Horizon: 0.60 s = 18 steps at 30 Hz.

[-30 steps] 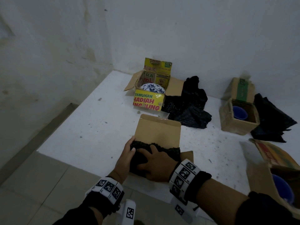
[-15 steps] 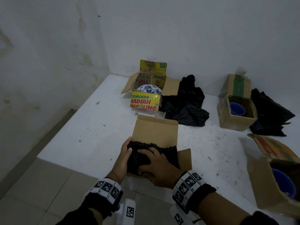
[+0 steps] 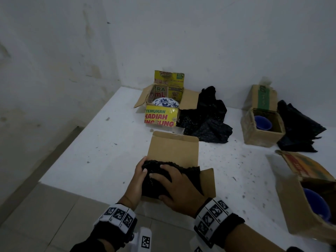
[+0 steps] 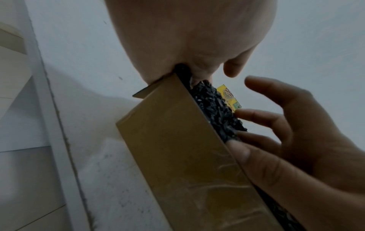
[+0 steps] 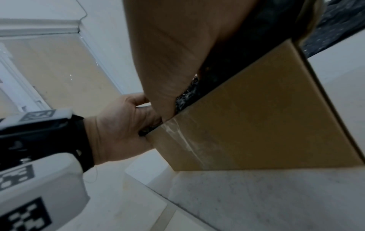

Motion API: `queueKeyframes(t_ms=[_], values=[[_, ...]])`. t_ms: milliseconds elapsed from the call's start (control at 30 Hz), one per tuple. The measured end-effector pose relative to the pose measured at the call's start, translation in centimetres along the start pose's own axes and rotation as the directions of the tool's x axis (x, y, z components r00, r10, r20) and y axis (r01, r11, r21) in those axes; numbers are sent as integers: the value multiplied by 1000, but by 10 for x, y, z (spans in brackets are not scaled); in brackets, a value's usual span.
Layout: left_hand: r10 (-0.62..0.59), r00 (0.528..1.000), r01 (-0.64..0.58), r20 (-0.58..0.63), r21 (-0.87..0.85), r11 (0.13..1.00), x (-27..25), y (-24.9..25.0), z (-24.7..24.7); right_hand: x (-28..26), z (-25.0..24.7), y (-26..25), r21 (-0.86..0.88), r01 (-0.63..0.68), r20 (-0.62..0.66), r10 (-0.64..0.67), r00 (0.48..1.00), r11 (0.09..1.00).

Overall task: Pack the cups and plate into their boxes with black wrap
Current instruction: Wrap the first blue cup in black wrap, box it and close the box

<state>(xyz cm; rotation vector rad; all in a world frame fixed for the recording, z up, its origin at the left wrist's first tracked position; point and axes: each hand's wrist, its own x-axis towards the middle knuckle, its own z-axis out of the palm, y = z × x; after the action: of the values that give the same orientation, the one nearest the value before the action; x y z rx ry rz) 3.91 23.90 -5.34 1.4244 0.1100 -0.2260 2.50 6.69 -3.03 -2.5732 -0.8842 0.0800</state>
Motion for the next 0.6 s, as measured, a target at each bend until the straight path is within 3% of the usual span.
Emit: queueKeyframes(t_ms=[200,333,500,567,600], values=[[14,1000,-14,5,3,1000,0,0,0,-14,15,-7,-48,-262,-204,248,947,964],[66,998,-66,13,53,996,0,-3,0,-13,26,-4,-43,-320,-145,311,939,946],[78,997,-79,21,55,995,3,-5,-2,0,-3,-1,39,-337,31,336,941,941],[75,997,-76,25,52,996,3,-5,-1,-2,-12,-2,-8,-293,5,293,956,956],[72,997,-74,26,42,996,3,-4,-1,-5,-14,-5,-57,-282,-77,277,958,958]])
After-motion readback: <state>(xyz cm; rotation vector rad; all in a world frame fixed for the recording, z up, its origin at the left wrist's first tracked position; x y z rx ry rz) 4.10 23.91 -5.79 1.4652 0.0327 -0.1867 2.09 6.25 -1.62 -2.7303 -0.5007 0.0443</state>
